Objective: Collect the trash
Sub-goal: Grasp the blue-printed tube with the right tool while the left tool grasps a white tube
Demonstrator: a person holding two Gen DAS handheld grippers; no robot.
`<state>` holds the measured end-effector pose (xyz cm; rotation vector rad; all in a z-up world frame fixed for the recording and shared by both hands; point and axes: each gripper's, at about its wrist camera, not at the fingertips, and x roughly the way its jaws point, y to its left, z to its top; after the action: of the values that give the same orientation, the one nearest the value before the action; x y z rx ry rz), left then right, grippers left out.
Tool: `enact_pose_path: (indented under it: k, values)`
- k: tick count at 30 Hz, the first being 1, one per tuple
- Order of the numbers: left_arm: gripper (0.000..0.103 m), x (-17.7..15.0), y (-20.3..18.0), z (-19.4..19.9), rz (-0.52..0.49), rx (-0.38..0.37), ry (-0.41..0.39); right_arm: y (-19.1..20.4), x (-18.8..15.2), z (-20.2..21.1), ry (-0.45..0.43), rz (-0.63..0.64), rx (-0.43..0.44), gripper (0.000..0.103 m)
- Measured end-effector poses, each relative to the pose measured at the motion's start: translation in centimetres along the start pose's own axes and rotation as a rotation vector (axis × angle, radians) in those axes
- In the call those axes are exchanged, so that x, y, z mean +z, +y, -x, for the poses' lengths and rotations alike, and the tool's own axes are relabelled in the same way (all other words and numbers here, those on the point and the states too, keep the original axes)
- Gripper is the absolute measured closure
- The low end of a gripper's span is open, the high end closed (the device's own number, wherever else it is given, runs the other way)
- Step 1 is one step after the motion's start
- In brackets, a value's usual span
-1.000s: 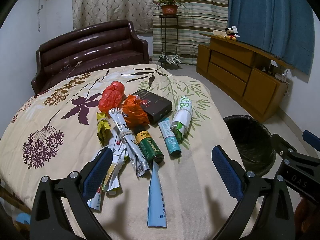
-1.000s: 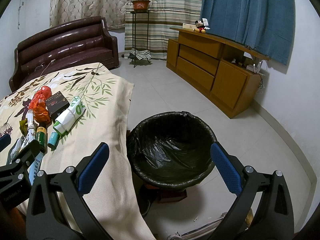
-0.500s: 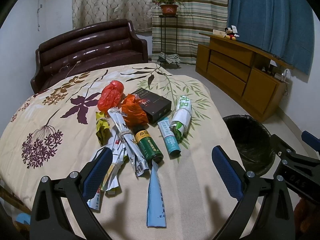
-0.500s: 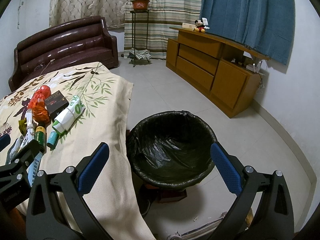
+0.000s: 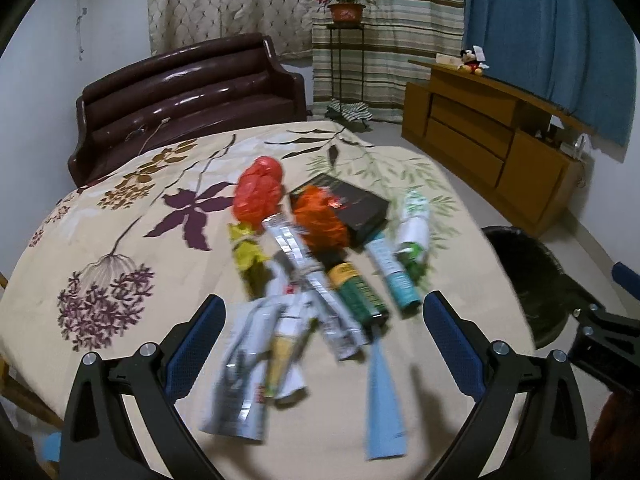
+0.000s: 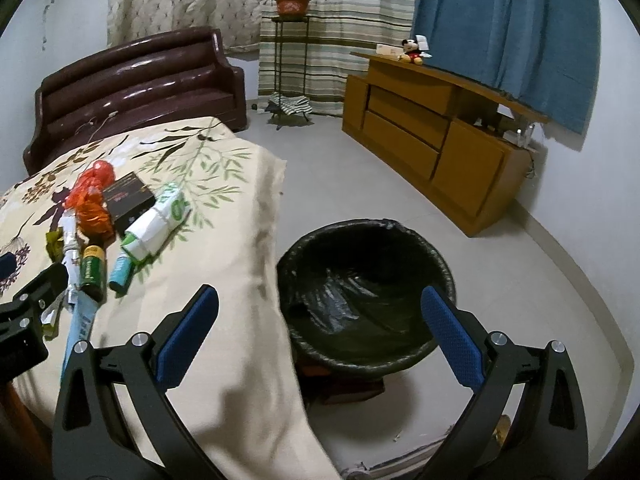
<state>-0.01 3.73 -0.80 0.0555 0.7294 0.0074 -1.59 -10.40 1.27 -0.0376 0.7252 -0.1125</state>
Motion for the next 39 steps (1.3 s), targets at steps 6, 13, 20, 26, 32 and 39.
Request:
enact_pose_path:
  k: [6, 13, 20, 26, 32, 39]
  values:
    - [0.007, -0.4, 2.5, 0.3, 0.001, 0.012, 0.020, 2.7, -0.2, 0.1, 0.019, 0.034, 0.046, 0.015]
    - [0.011, -0.7, 5.0, 1.0, -0.023, 0.003, 0.019, 6.1, -0.4, 0.8, 0.029, 0.090, 0.110, 0.018]
    - [0.025, -1.5, 7.3, 0.7, -0.011, -0.007, 0.056, 9.4, -0.8, 1.4, 0.045, 0.141, 0.153, 0.024]
    - [0.025, -2.0, 9.1, 0.4, -0.003, -0.028, 0.075, 12.1, -1.4, 2.0, 0.065, 0.180, 0.185, 0.036]
    - [0.028, -2.5, 10.5, 0.3, 0.025, -0.044, 0.086, 14.0, -2.1, 2.0, 0.096, 0.208, 0.204, 0.049]
    - [0.028, -2.7, 10.7, 0.9, 0.033, -0.067, 0.075, 15.0, -3.1, 1.1, 0.137, 0.228, 0.209, 0.070]
